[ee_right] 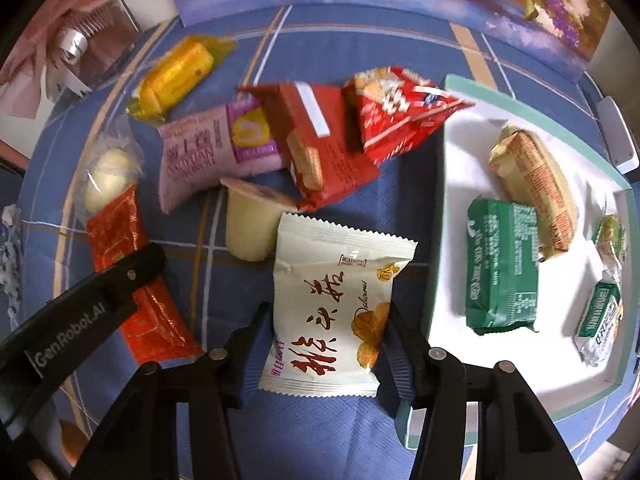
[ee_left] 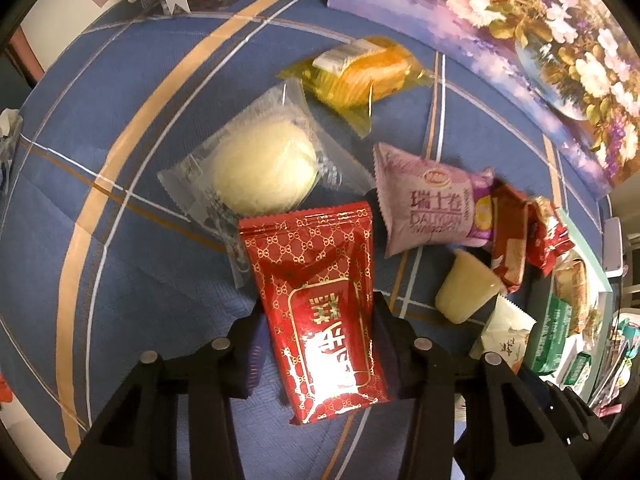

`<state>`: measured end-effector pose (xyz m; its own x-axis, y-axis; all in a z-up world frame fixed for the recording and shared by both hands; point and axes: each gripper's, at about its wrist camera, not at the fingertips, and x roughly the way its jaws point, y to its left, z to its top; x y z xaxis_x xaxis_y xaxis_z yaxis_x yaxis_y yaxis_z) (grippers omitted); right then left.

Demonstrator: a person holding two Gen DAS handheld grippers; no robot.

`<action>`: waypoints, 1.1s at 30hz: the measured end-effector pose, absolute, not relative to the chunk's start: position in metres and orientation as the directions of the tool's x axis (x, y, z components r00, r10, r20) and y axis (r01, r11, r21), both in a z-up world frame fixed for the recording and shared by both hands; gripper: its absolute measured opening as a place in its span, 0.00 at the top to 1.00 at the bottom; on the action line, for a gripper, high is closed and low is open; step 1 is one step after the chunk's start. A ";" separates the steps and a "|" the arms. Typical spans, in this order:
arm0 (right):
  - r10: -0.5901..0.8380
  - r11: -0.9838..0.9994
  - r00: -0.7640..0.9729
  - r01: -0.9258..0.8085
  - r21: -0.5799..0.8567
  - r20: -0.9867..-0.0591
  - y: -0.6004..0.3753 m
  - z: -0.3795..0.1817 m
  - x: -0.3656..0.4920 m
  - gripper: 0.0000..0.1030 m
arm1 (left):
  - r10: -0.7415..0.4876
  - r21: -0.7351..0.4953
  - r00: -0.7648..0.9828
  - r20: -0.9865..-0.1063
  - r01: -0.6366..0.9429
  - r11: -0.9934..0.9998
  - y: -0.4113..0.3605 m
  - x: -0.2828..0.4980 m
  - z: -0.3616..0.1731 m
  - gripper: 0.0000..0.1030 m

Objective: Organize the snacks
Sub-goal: 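Carry both packs over the white tray and open both grippers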

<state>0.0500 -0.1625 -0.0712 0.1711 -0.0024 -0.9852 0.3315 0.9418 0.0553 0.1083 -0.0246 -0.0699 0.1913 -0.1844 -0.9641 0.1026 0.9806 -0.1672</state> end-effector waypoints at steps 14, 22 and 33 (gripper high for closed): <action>-0.020 0.940 0.345 0.326 0.100 -0.938 -0.180 0.006 0.025 0.46 | -0.247 -0.213 0.343 -0.907 0.133 0.968 -0.020 0.095 -0.005 0.53; -0.033 0.923 0.376 0.366 0.115 -0.926 -0.190 0.021 0.021 0.46 | -0.266 -0.221 0.395 -0.879 0.157 0.963 -0.029 0.085 0.014 0.53; -0.118 0.864 0.358 0.497 0.081 -0.926 -0.243 0.030 -0.007 0.46 | -0.326 -0.222 0.409 -0.852 0.282 0.933 -0.075 0.061 0.035 0.53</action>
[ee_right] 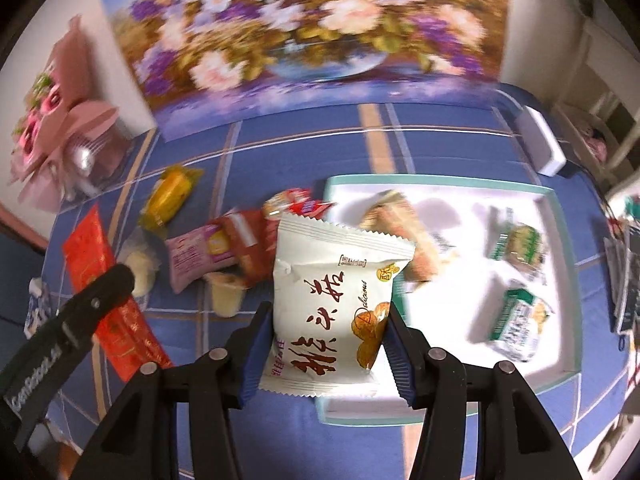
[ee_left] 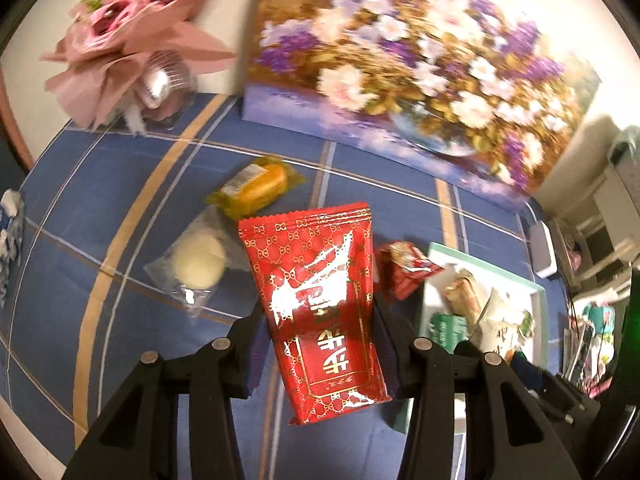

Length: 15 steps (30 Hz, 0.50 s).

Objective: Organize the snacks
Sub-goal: 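Carry both packs over the white tray and open both grippers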

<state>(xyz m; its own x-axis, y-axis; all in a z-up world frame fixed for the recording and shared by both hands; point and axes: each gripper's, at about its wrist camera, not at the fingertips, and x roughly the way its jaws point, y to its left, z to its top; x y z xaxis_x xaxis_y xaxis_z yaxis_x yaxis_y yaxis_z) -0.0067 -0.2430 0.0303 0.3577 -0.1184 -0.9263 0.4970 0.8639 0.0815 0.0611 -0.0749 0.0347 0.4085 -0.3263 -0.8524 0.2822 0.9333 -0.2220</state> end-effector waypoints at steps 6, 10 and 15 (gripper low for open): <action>-0.167 0.791 0.340 0.607 0.080 -0.925 -0.292 0.034 -0.033 0.46 | -0.370 -0.226 0.371 -0.852 0.377 0.898 -0.114 0.043 0.034 0.53; -0.205 0.731 0.325 0.678 0.076 -0.923 -0.324 0.037 -0.055 0.46 | -0.390 -0.217 0.337 -0.857 0.450 0.866 -0.145 0.025 0.028 0.53; -0.218 0.685 0.320 0.723 0.090 -0.922 -0.346 0.037 -0.076 0.46 | -0.398 -0.206 0.288 -0.871 0.523 0.827 -0.177 0.003 0.015 0.53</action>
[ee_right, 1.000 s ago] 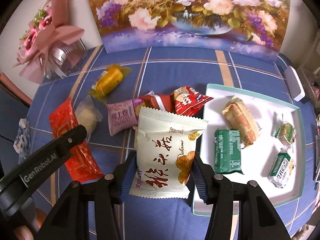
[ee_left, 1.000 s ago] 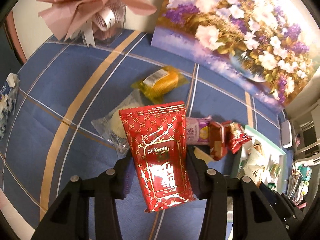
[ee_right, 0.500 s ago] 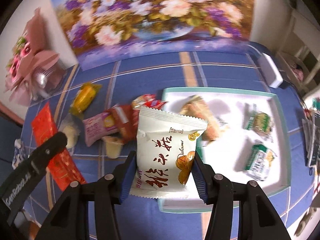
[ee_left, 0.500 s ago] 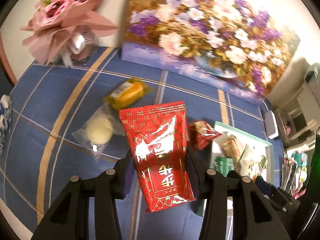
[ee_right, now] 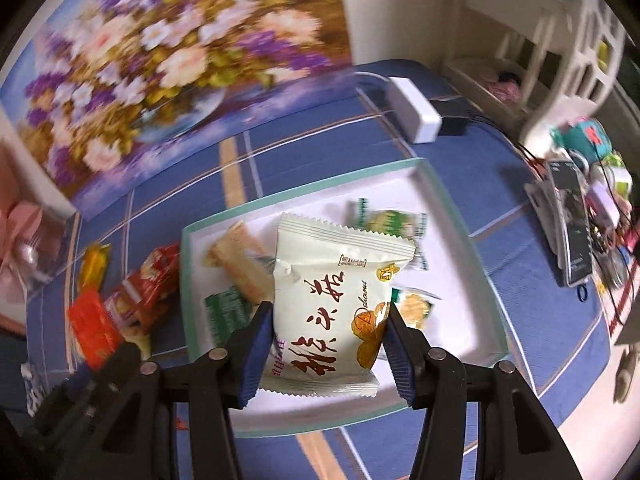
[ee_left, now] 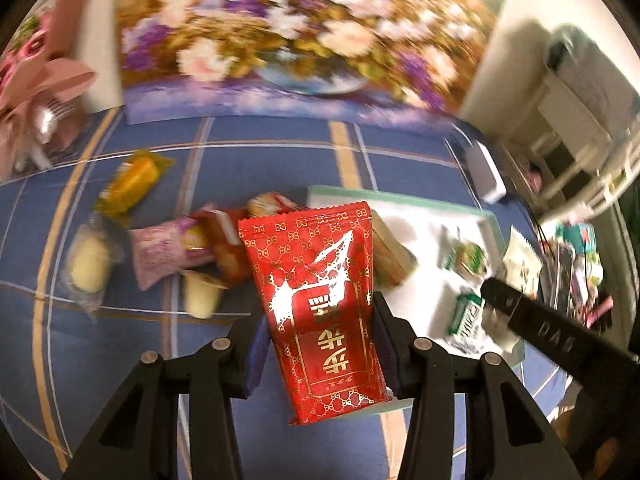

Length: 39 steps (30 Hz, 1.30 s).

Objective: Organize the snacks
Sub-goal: 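Carry both packs over the white tray and open both grippers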

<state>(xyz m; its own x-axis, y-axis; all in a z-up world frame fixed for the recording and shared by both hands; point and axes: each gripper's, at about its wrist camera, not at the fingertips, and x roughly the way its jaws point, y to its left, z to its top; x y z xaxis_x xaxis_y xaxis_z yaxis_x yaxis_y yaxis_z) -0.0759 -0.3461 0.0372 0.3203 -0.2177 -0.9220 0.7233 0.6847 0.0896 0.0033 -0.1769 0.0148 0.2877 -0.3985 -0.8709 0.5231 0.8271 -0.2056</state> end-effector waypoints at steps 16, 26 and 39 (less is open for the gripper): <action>-0.162 0.690 0.268 0.719 0.085 -0.950 -0.355 0.008 -0.072 0.45 | -0.349 -0.174 0.205 -0.914 0.581 0.795 -0.217 -0.018 -0.031 0.53; -0.093 0.709 0.237 0.698 0.103 -0.967 -0.351 -0.015 -0.059 0.45 | -0.327 -0.195 0.134 -0.936 0.576 0.794 -0.226 -0.016 -0.059 0.53; -0.065 0.703 0.202 0.704 0.099 -0.977 -0.358 -0.036 -0.055 0.45 | -0.325 -0.208 0.109 -0.939 0.573 0.793 -0.237 -0.011 -0.075 0.52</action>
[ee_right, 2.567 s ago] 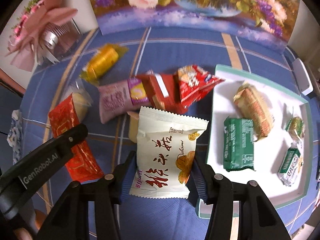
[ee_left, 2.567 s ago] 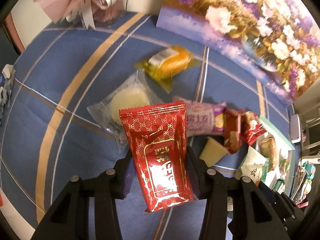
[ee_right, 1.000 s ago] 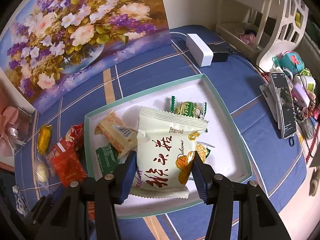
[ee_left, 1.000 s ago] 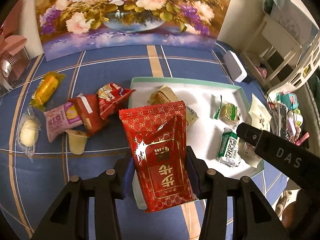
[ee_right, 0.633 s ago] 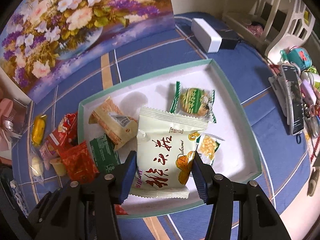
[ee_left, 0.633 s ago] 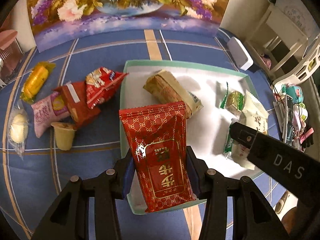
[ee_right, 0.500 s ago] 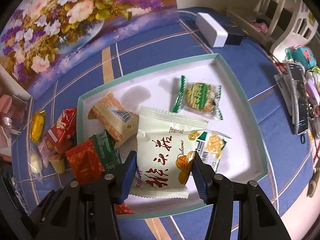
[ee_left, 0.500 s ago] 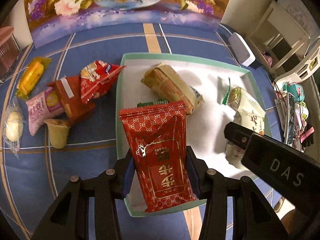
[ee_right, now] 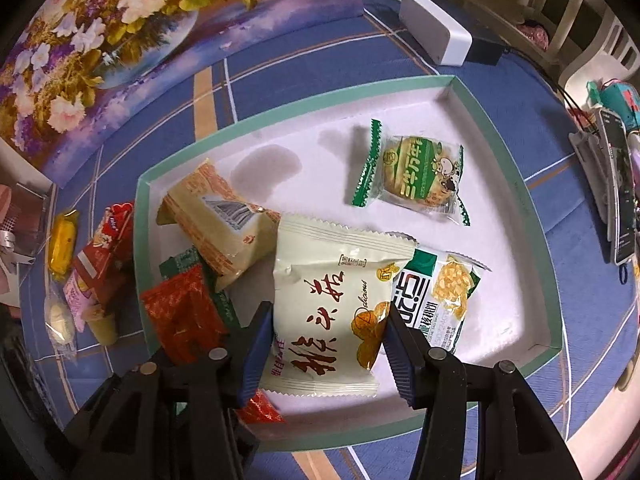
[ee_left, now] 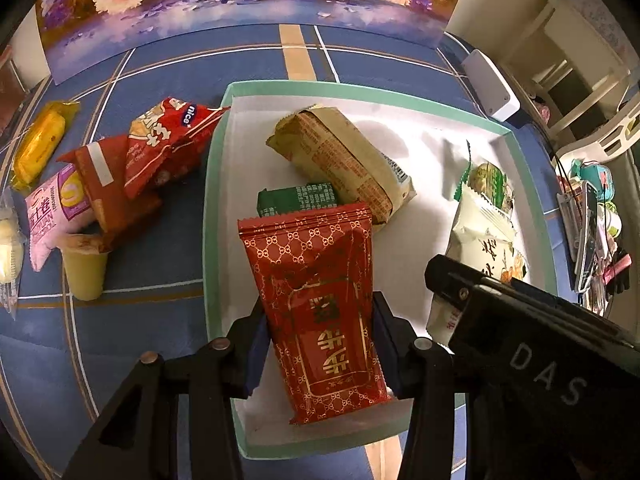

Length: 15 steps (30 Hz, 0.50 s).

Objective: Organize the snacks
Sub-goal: 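Carry both packs over the white tray and open both grippers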

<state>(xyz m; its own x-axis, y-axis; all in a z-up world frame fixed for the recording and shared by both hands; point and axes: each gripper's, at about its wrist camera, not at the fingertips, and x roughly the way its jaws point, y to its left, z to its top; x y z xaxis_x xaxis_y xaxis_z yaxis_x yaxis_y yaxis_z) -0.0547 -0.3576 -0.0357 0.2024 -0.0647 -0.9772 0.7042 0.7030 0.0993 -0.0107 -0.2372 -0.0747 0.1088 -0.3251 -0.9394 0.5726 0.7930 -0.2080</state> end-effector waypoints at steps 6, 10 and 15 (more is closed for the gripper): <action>-0.072 0.705 0.196 0.704 0.089 -0.978 -0.356 -0.037 -0.054 0.45 | -0.329 -0.210 0.110 -0.938 0.573 0.792 -0.240 -0.010 -0.077 0.52; -0.072 0.702 0.192 0.707 0.087 -0.979 -0.356 -0.036 -0.053 0.44 | -0.332 -0.222 0.102 -0.938 0.561 0.797 -0.237 -0.007 -0.076 0.51; -0.083 0.702 0.194 0.708 0.081 -0.977 -0.356 -0.033 -0.052 0.44 | -0.333 -0.229 0.092 -0.938 0.557 0.798 -0.235 -0.006 -0.073 0.45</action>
